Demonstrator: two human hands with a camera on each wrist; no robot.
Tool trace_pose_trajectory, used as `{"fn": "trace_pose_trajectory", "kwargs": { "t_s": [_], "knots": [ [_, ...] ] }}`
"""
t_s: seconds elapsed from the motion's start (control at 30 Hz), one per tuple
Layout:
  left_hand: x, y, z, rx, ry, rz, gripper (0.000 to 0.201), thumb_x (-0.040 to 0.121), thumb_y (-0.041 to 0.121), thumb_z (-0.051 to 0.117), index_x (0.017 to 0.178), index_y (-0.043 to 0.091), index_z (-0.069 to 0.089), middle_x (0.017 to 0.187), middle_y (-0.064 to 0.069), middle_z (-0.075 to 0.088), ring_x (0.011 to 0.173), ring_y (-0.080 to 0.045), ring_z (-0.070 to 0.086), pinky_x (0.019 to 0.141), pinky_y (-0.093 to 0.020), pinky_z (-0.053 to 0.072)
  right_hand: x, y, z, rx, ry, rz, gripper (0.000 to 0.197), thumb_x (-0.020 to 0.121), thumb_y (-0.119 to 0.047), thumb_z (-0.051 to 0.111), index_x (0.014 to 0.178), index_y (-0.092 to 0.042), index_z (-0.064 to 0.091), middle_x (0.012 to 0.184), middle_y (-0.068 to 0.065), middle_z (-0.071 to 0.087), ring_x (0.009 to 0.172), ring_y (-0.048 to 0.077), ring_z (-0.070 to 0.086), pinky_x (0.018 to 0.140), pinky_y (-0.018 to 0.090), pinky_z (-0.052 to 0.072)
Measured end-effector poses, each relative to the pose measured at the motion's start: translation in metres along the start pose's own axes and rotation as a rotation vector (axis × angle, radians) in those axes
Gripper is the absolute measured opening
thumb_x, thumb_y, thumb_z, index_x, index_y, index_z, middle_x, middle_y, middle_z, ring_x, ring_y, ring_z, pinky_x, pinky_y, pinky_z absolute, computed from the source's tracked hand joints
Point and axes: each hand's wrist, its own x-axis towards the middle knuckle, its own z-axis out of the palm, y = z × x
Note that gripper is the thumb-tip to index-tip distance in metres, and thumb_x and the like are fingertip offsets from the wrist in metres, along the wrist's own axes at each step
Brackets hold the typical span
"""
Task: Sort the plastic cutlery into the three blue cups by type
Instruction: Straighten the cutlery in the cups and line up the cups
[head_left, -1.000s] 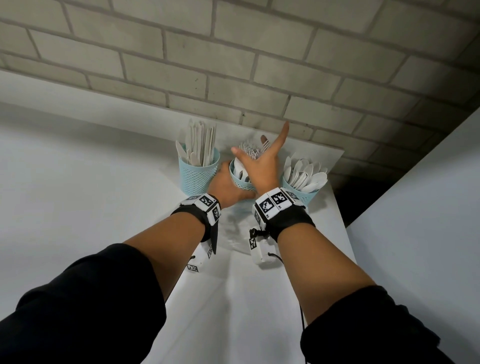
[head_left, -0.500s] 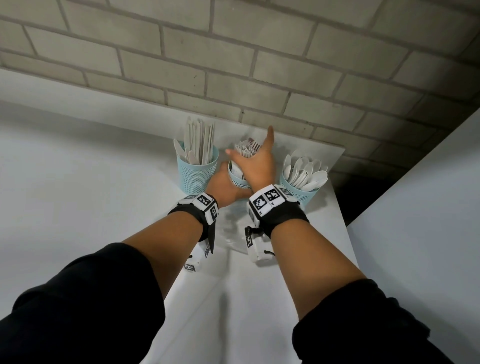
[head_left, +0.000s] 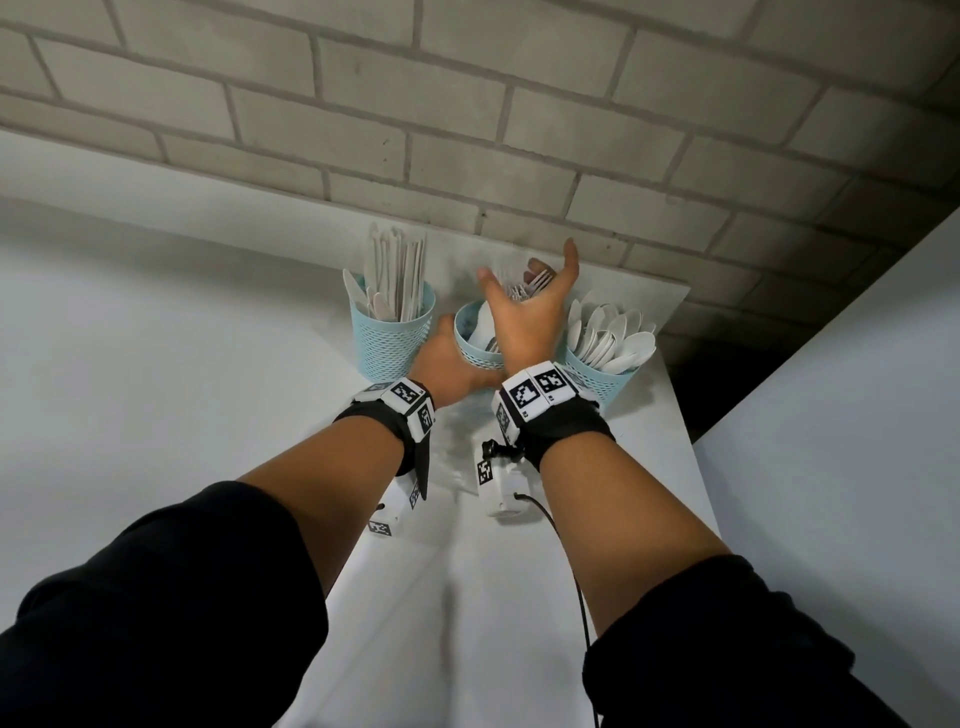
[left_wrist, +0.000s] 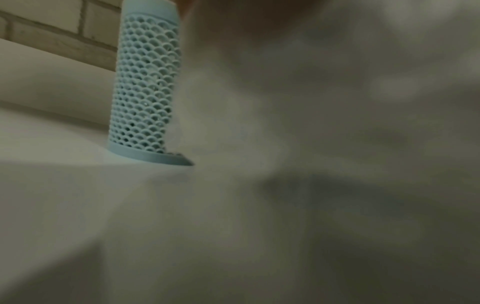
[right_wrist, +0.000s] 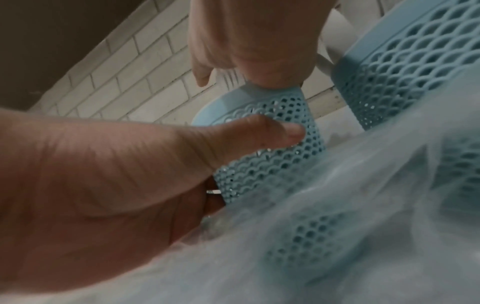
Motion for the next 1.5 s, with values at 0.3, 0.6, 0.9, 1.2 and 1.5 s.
{"fn": "trace_pose_trajectory", "kwargs": {
  "t_s": [0.3,0.6,0.9,1.2,1.5],
  "knots": [
    [0.001,0.001,0.000,-0.004,-0.022,-0.026,0.091,0.061,0.019,0.087,0.132,0.007,0.032,0.123,-0.007,0.055,0.106,-0.019,0.056,0.086,-0.026,0.042,0.004,0.002,0.006,-0.382,-0.251,-0.021,0.074,0.074,-0.034,0.076,0.138,-0.023,0.040,0.121,0.005,0.062,0.109,0.023,0.060,0.091,0.032,0.049],
    [0.001,0.004,0.002,0.038,-0.014,-0.055,0.101,0.056,0.029,0.089,0.136,0.009,0.032,0.122,0.001,0.047,0.108,-0.015,0.050,0.093,-0.028,0.042,0.004,0.007,0.004,-0.290,-0.107,-0.181,0.037,0.075,-0.012,0.073,0.111,-0.009,0.062,0.111,0.014,0.054,0.091,0.021,0.058,0.081,0.016,0.042],
    [0.032,-0.033,0.027,0.200,0.058,0.030,0.105,0.037,0.076,0.057,0.117,0.009,0.054,0.108,-0.008,0.064,0.102,-0.024,0.061,0.088,-0.044,0.052,0.002,-0.024,-0.007,-0.435,-0.221,-0.166,0.071,0.075,-0.033,0.075,0.137,-0.018,0.044,0.151,0.014,0.024,0.139,0.027,0.019,0.110,0.037,0.026],
    [-0.041,0.065,-0.002,0.229,0.182,0.050,0.114,0.061,0.043,0.083,0.143,0.002,0.015,0.140,-0.019,0.025,0.131,-0.033,0.025,0.112,-0.040,0.026,-0.005,-0.054,-0.042,-0.606,0.012,-0.278,0.070,0.079,-0.049,0.065,0.139,-0.023,0.041,0.153,0.011,0.023,0.142,0.028,0.016,0.111,0.045,0.020],
    [-0.060,0.082,0.030,0.328,0.089,0.274,0.067,0.073,0.023,0.073,0.127,0.004,0.040,0.128,-0.013,0.040,0.119,-0.028,0.036,0.098,-0.027,0.027,-0.021,-0.030,-0.097,-0.679,0.102,-0.067,0.094,0.072,-0.058,0.068,0.147,-0.027,0.019,0.155,0.014,0.011,0.144,0.029,0.008,0.114,0.048,0.011]
  ]
}}
